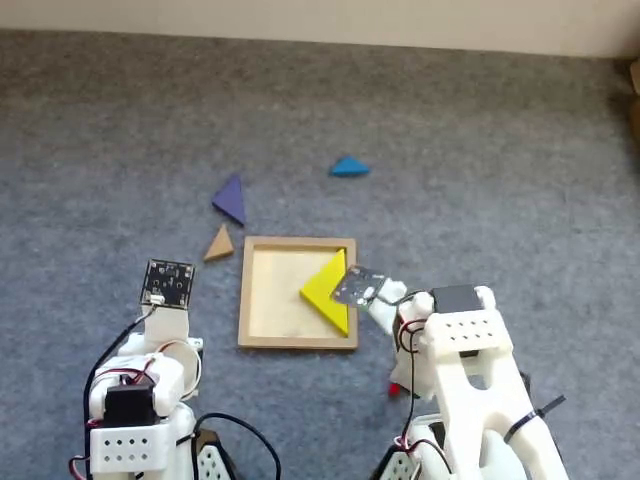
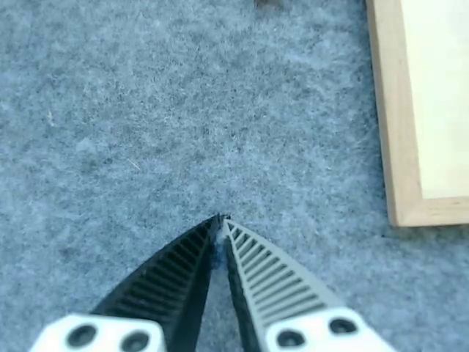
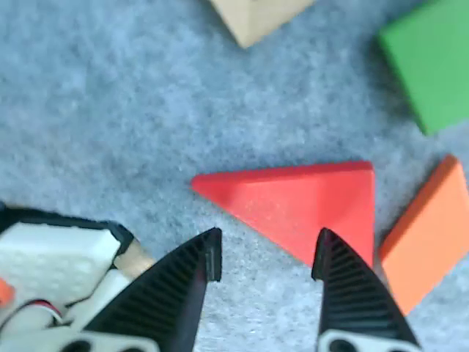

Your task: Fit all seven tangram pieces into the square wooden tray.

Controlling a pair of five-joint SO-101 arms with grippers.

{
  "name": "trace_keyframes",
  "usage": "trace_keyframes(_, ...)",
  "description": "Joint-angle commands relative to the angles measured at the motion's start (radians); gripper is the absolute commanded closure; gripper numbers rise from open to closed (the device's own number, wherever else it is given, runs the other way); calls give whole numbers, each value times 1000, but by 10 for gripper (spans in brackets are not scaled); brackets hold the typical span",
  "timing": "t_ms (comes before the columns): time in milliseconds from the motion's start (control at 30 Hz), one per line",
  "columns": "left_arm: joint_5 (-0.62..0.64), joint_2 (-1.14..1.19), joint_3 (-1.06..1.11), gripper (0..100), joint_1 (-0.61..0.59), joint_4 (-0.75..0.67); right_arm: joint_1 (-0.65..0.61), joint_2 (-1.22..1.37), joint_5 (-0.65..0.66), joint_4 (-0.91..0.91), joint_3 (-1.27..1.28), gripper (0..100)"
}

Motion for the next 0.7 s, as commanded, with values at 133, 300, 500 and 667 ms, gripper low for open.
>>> trace_keyframes(133, 8, -38, 21, 994, -8, 8, 1, -15, 157, 10, -45, 783)
trace_keyframes(300, 8, -38, 21, 994, -8, 8, 1, -13, 152, 10, -45, 625)
trace_keyframes(500, 8, -38, 21, 994, -8, 8, -5, -12, 158, 8, -30, 618)
trace_keyframes(667, 8, -38, 21, 994, -8, 8, -15, 65, 160, -114, 61, 617)
